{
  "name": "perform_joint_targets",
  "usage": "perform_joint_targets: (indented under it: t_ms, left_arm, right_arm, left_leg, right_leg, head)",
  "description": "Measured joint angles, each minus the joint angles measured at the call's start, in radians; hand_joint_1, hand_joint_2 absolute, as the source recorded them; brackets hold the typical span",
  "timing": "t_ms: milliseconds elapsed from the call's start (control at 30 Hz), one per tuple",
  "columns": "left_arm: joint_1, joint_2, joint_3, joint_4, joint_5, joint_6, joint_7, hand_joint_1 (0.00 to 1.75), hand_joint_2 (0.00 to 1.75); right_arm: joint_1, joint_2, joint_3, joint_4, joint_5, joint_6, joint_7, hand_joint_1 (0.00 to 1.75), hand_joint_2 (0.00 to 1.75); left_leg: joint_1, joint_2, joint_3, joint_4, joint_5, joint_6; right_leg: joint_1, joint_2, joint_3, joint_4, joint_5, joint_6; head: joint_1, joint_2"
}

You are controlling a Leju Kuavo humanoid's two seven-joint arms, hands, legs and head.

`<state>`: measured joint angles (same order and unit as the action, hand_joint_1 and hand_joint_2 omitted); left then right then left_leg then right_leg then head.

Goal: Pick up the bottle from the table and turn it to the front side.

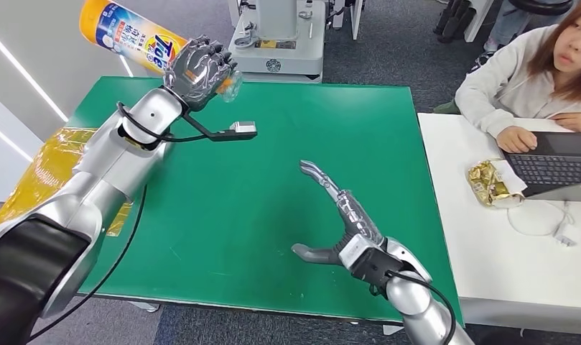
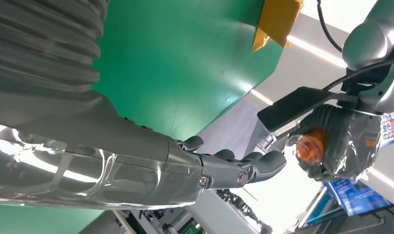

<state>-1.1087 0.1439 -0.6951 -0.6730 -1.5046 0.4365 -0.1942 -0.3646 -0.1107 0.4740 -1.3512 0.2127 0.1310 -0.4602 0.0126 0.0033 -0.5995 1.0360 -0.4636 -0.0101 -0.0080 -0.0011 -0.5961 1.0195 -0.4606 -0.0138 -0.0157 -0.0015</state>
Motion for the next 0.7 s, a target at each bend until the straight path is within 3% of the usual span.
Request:
perform_joint_targets:
  t_ms: [267,400,700]
  left_arm:
    - [-0.003,0.094,-0.026,0.038,0.071,-0.033,-0.049,1.75,1.75]
    - [0.034,0.168,-0.026,0.035,0.137,-0.041,-0.073,1.75,1.75]
    - [0.142,0.280,-0.026,-0.023,0.214,-0.056,-0.061,1.75,1.75]
  right_arm:
    - [0.073,-0.018,-0.038,-0.048,0.016,-0.020,-0.022,0.00,1.75]
    - [0.108,-0.030,-0.058,-0.069,0.019,-0.030,-0.029,0.00,1.75]
    - [0.145,-0.039,-0.080,-0.098,0.021,-0.031,-0.030,0.00,1.75]
  left_leg:
    - [0.000,0.001,0.000,-0.001,0.000,0.000]
    - [0.000,0.001,0.000,-0.002,0.000,0.000]
    - [0.000,0.002,0.000,-0.002,0.000,0.000]
  right_leg:
    - [0.000,0.001,0.000,0.000,0.000,0.000]
    - [0.000,0.001,-0.001,0.000,0.000,0.000]
    - [0.000,0.002,-0.001,0.000,0.000,0.000]
  head:
    - [0.000,0.000]
    - [0.000,0.000]
    - [0.000,0.000]
